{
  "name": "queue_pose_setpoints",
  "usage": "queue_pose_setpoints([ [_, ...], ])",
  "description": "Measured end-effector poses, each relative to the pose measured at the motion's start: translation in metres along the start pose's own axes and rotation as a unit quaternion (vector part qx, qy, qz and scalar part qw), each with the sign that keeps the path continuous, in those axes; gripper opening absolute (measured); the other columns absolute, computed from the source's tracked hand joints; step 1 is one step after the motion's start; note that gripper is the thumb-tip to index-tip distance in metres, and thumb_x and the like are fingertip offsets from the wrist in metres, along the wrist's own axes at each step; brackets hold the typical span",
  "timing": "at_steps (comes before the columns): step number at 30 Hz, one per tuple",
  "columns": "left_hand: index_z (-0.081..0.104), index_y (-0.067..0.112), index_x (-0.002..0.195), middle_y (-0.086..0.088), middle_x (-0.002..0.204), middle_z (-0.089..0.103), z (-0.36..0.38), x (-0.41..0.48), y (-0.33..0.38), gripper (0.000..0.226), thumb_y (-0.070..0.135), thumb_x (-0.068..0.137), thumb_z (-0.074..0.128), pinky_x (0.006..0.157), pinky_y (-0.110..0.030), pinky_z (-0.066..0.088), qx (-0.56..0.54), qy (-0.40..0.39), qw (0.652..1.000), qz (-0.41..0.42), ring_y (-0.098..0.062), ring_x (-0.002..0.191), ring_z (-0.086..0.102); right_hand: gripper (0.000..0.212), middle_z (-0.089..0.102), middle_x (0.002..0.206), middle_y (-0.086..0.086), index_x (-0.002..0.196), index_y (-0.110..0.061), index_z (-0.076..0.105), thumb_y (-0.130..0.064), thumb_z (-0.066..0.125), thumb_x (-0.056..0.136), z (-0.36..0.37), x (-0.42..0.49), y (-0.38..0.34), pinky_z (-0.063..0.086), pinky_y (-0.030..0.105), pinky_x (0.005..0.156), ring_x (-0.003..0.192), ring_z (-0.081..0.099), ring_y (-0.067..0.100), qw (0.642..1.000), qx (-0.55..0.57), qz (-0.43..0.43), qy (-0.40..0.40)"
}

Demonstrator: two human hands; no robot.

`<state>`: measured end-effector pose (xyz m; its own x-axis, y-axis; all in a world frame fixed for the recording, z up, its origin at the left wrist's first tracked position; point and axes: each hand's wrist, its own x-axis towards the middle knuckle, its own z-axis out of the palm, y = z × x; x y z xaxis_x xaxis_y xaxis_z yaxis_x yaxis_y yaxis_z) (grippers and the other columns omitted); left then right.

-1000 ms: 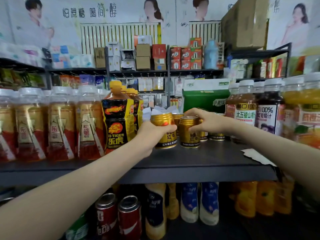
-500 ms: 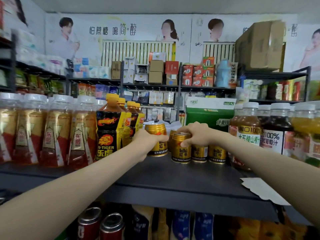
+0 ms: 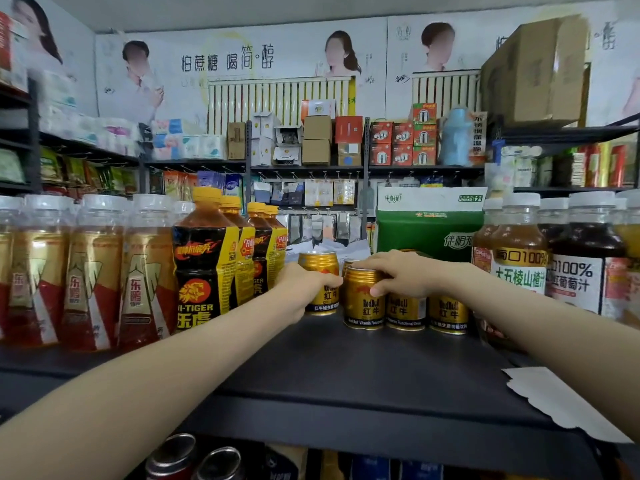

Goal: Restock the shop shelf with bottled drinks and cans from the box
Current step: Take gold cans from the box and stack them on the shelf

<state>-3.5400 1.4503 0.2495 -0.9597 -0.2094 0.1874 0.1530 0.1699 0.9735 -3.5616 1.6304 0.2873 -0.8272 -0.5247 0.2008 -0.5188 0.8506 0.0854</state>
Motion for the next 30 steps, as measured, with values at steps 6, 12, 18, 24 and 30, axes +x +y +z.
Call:
queue_pose_setpoints([
  [6,0.038,0.010,0.137,-0.011,0.138,0.048,0.002,0.023,-0.005,0.075,0.006,0.074,0.078,0.105,-0.042,0.035,0.001,0.000,1.000,-0.003,-0.030,0.130,0.041,0.060,0.037,0.150,-0.006,0.149,-0.036,0.025,-0.021,0.052,0.097,0.003,0.006,0.007,0.033,0.037,0.107,0.134,0.037,0.020,0.998,0.059,0.003,-0.020],
  [12,0.026,0.019,0.136,-0.010,0.135,0.043,0.013,0.039,-0.016,0.083,0.007,0.073,0.080,0.097,-0.044,0.040,0.031,0.003,1.000,-0.001,-0.031,0.125,0.043,0.061,0.039,0.149,-0.007,0.148,-0.038,0.025,-0.023,0.053,0.096,0.003,0.008,0.009,0.033,0.037,0.108,0.132,0.039,0.017,0.995,0.093,0.008,-0.026],
  [18,0.005,0.030,0.153,-0.015,0.150,0.032,0.015,0.045,-0.016,0.097,0.022,0.084,0.073,0.098,-0.041,0.046,0.292,0.029,0.952,0.086,-0.033,0.130,0.043,0.073,0.029,0.154,-0.006,0.151,-0.031,0.018,-0.037,0.060,0.091,0.003,0.002,0.006,0.025,0.027,0.109,0.138,0.030,0.014,0.998,0.058,-0.017,0.009],
  [24,0.019,0.020,0.151,-0.014,0.150,0.029,0.008,0.046,-0.021,0.070,0.011,0.092,0.058,0.103,-0.042,0.040,0.547,-0.016,0.782,0.298,-0.034,0.136,0.031,0.087,0.032,0.152,-0.007,0.151,-0.036,0.008,-0.036,0.066,0.086,0.017,0.000,-0.004,0.028,0.035,0.112,0.137,0.033,0.016,0.988,-0.081,-0.095,0.087],
  [30,-0.005,0.017,0.153,-0.013,0.159,0.007,0.001,0.049,-0.026,0.102,0.009,0.084,0.070,0.109,-0.048,0.036,0.592,-0.055,0.757,0.272,-0.037,0.146,0.004,0.082,0.041,0.148,-0.002,0.150,-0.032,0.015,-0.037,0.066,0.086,0.021,0.004,-0.004,0.035,0.031,0.105,0.129,0.044,0.019,0.993,-0.061,-0.054,0.089],
])
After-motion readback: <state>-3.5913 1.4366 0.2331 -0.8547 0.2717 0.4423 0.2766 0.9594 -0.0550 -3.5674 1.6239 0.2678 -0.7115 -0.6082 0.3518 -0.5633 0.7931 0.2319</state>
